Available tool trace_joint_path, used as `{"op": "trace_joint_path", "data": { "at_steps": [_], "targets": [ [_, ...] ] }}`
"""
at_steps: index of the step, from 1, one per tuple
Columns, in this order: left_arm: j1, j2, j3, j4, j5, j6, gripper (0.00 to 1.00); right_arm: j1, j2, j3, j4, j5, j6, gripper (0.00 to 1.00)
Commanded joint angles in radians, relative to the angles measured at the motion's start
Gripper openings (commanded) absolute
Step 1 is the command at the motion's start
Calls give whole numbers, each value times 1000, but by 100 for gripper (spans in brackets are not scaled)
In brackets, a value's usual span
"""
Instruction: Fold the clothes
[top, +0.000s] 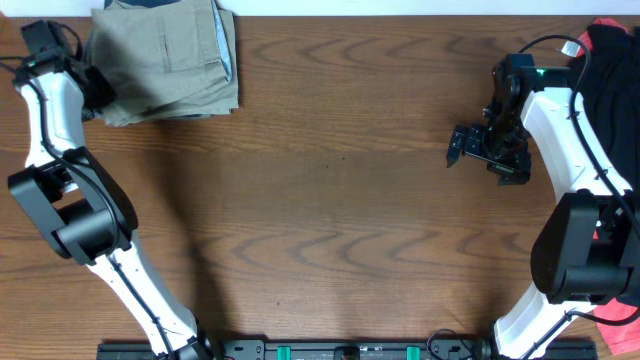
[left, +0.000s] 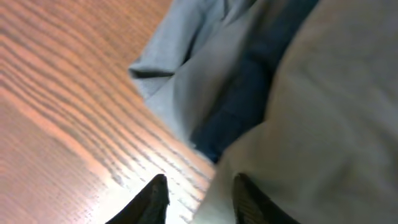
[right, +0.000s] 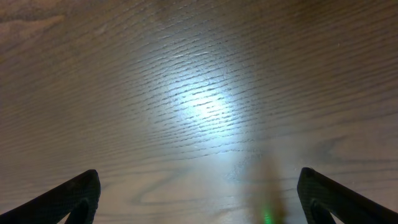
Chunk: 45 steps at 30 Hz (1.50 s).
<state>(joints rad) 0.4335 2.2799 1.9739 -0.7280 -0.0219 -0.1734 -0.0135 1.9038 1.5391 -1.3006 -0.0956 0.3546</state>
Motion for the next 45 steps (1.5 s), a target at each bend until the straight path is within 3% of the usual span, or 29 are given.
{"op": "trace_joint_path", "data": {
  "at_steps": [1, 6, 10, 14, 17, 19, 21, 22, 23, 24, 27, 34, 45],
  "targets": [
    [-5, -29, 5, -13, 11, -39, 31, 1, -2, 13, 0, 10, -11, 99],
    [-8, -122, 5, -27, 94, -144, 30, 1, -2, 13, 0, 10, -11, 99],
    [-8, -235, 5, -83, 256, -220, 30, 1, -2, 13, 0, 10, -11, 99],
    [-10, -363, 5, -212, 413, -229, 30, 1, -2, 13, 0, 10, -11, 99],
    [-10, -448, 5, -342, 431, -220, 32, 1, -2, 13, 0, 10, -11, 99],
    [-10, -490, 5, -414, 431, -195, 41, 1, -2, 13, 0, 10, -11, 99],
    [-10, -536, 5, -498, 433, -151, 62, 1, -2, 13, 0, 10, -11, 99],
    [-10, -555, 5, -543, 433, -129, 81, 1, -2, 13, 0, 10, -11, 99],
    [-10, -571, 5, -580, 433, -110, 91, 1, -2, 13, 0, 10, -11, 99],
    [-10, -592, 5, -634, 434, -80, 94, 1, -2, 13, 0, 10, -11, 99],
    [-14, -629, 5, -739, 449, -32, 95, 1, -2, 13, 0, 10, -11, 99],
    [-93, -715, 5, -930, 633, 170, 95, 1, -2, 13, 0, 10, -11, 99],
    [-378, -935, 5, -961, 636, 177, 95, 1, -2, 13, 0, 10, -11, 99]
  ]
}}
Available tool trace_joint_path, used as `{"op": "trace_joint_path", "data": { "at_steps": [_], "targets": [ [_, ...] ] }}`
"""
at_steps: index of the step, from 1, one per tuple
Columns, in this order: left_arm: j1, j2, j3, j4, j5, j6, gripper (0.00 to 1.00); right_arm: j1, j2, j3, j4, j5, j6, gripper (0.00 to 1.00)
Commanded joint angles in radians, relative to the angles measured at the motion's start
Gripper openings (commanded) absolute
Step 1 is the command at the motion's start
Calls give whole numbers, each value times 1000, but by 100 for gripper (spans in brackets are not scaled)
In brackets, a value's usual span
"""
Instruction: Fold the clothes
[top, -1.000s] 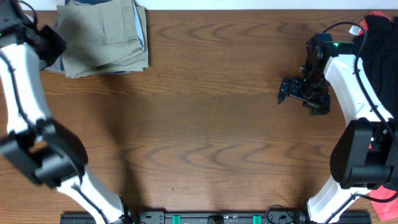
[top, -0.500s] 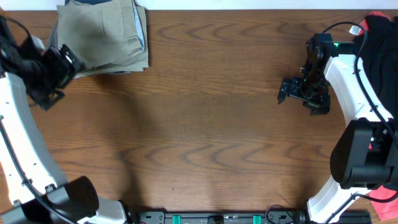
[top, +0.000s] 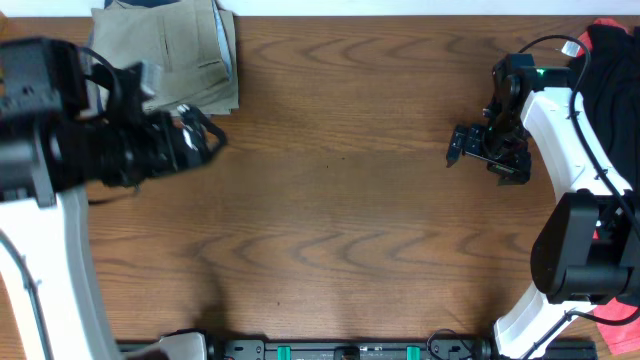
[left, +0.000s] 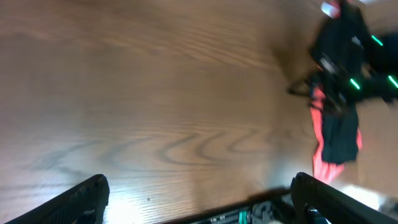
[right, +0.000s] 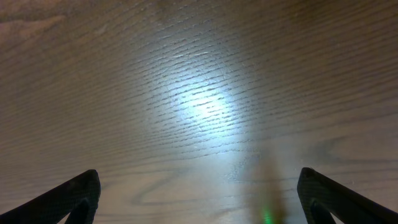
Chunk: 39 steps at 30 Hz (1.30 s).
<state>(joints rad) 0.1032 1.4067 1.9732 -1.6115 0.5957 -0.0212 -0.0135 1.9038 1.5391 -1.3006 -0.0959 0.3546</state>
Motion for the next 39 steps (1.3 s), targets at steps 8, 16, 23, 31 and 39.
{"op": "trace_joint_path", "data": {
  "at_steps": [8, 16, 23, 31, 39],
  "targets": [
    [-129, -194, 5, -77, 18, 25, 98, 1, -2, 13, 0, 10, -11, 99],
    [-129, -257, 5, -77, 18, 24, 98, 1, -2, 13, 0, 10, -11, 99],
    [-129, -266, 0, -77, -16, 25, 98, 1, -2, 13, 0, 10, -11, 99],
    [-129, -340, -232, 48, -39, 39, 98, 1, -2, 13, 0, 10, -11, 99],
    [-129, -625, -743, 490, -47, 126, 98, 1, -2, 13, 0, 10, -11, 99]
  ]
}}
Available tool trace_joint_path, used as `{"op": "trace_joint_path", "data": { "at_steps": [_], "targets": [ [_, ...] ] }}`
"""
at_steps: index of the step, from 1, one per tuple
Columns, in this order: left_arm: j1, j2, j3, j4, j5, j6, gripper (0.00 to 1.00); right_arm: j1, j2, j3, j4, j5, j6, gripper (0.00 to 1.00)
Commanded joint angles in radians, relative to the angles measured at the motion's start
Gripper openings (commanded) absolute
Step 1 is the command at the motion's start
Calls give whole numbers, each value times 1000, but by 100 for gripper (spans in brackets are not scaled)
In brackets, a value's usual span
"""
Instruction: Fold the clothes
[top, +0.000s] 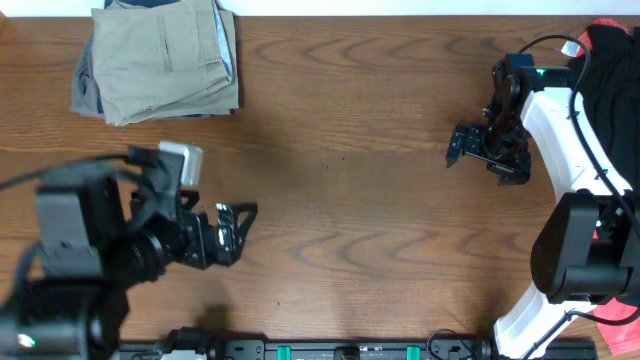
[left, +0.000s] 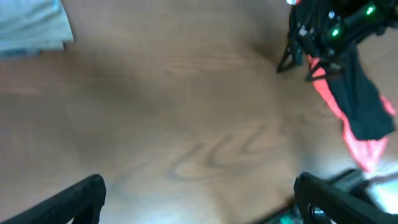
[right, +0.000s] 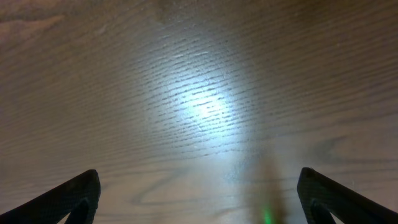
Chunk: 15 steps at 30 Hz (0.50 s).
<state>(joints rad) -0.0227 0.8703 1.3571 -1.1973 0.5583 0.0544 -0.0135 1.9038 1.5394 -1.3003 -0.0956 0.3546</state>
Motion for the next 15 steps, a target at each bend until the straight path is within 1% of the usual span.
{"op": "trace_joint_path", "data": {
  "at_steps": [1, 6, 9, 11, 15],
  "targets": [
    [-3, -132, -199, 138, -9, 50, 98, 1, -2, 13, -1, 10, -11, 99],
    [-3, -339, -530, 410, -9, 50, 98, 1, -2, 13, -1, 10, -11, 99],
    [-3, -454, -692, 554, -8, 48, 98, 1, -2, 13, -1, 10, -11, 99],
    [-3, -513, -769, 613, -9, 46, 98, 1, -2, 13, -1, 10, -11, 99],
    [-3, -550, -830, 638, -21, 47, 98, 1, -2, 13, -1, 10, -11, 99]
  ]
}}
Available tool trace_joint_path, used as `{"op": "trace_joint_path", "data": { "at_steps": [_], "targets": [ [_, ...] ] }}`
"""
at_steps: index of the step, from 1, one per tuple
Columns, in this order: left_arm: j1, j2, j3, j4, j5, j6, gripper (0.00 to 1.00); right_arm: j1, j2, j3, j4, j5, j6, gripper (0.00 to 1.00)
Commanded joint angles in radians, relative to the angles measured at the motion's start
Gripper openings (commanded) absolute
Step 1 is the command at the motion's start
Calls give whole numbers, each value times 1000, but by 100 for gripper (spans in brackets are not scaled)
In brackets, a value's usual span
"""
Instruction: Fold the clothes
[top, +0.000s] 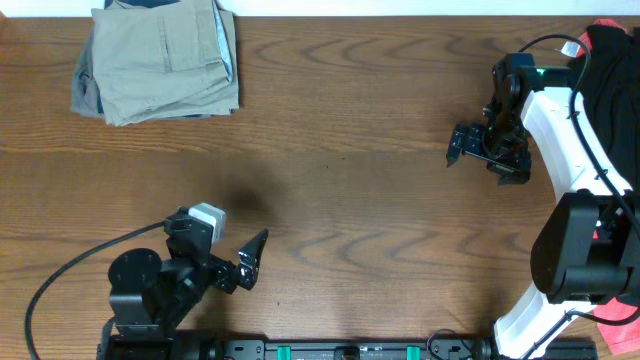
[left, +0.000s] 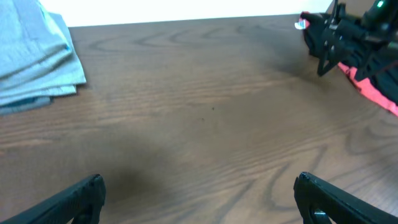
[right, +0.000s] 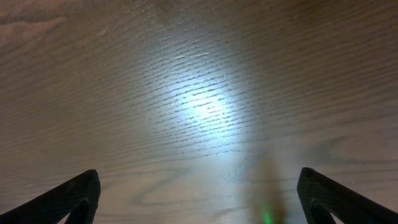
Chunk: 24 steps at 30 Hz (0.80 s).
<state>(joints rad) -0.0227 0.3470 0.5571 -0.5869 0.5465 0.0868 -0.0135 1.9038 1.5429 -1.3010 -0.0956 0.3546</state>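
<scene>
A folded stack of khaki and grey-blue clothes (top: 160, 60) lies at the far left corner of the table; its edge shows in the left wrist view (left: 34, 62). A red and black garment (top: 612, 70) hangs at the far right edge, also visible as a red strip (left: 373, 87). My left gripper (top: 245, 268) is open and empty near the front left edge, low over bare wood (left: 199, 199). The right gripper (top: 485, 152) is open and empty over bare wood at the right (right: 199, 193).
The brown wooden table (top: 340, 190) fills the overhead view. A black rail (top: 340, 350) runs along its front edge. The right arm (top: 570, 130) stands beside the red and black garment.
My left arm has drawn back and down to the front left edge, its gripper lower and level with the table. The right arm has not moved.
My left gripper was shut down at the edge of the folded stack at the far left. Then it stood open, lifted off the stack. It then hovered high over the front left, and now rests low at the front edge. The right gripper stayed open in place.
</scene>
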Motion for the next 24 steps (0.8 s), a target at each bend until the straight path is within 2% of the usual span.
{"op": "trace_joint_path", "data": {
  "at_steps": [1, 8, 17, 20, 24],
  "targets": [
    [-3, -30, -45, 51, -23, 14, 98, 1, -2, 9, 0, 10, -11, 99],
    [-3, -87, -187, 267, -93, 14, 98, 1, -2, 9, 0, 10, -11, 99],
    [20, -257, -441, 581, -95, 14, 98, 1, -2, 9, 0, 10, -11, 99],
    [40, -304, -497, 637, -104, 14, 98, 1, -2, 9, 0, 10, -11, 99],
    [48, -346, -538, 655, -202, 13, 98, 1, -2, 9, 0, 10, -11, 99]
  ]
}}
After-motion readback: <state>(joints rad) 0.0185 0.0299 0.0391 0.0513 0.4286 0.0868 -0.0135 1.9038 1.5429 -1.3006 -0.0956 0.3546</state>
